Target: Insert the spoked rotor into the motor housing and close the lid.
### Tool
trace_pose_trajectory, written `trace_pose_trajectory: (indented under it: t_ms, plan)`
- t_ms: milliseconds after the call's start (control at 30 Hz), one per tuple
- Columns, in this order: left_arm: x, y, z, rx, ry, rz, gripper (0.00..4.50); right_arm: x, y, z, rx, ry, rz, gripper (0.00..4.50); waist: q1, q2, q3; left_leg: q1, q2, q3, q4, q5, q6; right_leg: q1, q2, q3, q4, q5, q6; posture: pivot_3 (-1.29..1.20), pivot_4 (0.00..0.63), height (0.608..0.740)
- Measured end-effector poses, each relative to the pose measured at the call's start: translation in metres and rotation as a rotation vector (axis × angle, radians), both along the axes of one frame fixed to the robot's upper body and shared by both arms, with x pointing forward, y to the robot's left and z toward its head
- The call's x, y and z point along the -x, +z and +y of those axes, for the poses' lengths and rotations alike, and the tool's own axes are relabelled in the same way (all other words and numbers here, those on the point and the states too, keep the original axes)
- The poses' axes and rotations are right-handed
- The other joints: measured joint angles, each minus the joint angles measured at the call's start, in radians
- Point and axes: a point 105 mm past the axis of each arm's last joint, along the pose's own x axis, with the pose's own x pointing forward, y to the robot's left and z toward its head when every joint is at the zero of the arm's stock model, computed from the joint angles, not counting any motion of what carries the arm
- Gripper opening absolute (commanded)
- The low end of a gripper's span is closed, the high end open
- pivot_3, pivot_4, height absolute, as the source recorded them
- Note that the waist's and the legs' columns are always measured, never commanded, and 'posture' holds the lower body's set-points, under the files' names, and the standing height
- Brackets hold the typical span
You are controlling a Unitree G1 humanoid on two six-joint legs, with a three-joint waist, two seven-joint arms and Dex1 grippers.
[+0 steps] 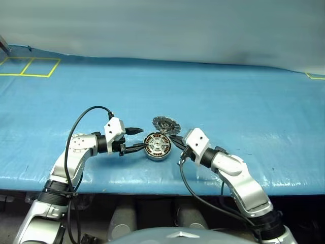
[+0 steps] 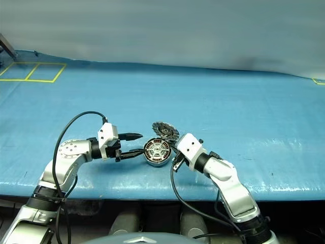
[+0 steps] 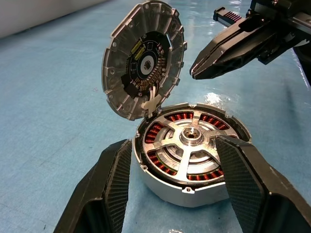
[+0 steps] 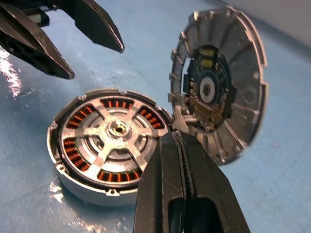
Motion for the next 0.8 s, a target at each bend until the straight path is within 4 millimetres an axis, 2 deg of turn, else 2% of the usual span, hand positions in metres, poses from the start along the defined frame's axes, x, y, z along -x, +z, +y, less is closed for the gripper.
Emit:
trace_pose_trajectory:
  t_ms: [333, 533, 667, 800]
  plan:
    - [0.005, -0.005, -0.003, 0.009, -0.065, 0.003, 2.97, -0.003, -0.012, -0.025, 0.073, -0.104, 0.045, 0.0, -0.001, 0.0, 0.0, 0.0, 0.0, 0.0, 0.0, 0.0, 0.0, 0.0, 0.0, 0.0, 0.0, 0.0, 0.0, 0.0, 0.15, 0.74]
    - [0.009, -0.012, -0.008, 0.064, -0.083, -0.028, 2.97, -0.026, -0.027, -0.043, 0.133, -0.238, 0.051, 0.0, -0.002, 0.0, 0.0, 0.0, 0.0, 0.001, -0.001, 0.0, 0.0, -0.001, 0.0, 0.0, 0.0, 0.0, 0.0, 0.0, 0.15, 0.74]
    - [0.013, -0.02, -0.009, 0.095, -0.09, -0.02, 2.97, -0.043, -0.022, -0.042, 0.135, -0.276, 0.021, 0.0, -0.004, 0.0, 0.0, 0.0, 0.0, 0.001, -0.001, 0.0, 0.0, -0.001, 0.0, 0.0, 0.0, 0.0, 0.0, 0.0, 0.15, 0.74]
    - [0.018, -0.025, -0.006, 0.108, -0.1, -0.003, 2.97, -0.052, -0.013, -0.03, 0.083, -0.248, 0.012, 0.0, -0.004, 0.0, 0.0, 0.0, 0.0, 0.001, -0.002, 0.0, 0.0, -0.001, 0.0, 0.0, -0.001, 0.0, -0.001, 0.0, 0.15, 0.74]
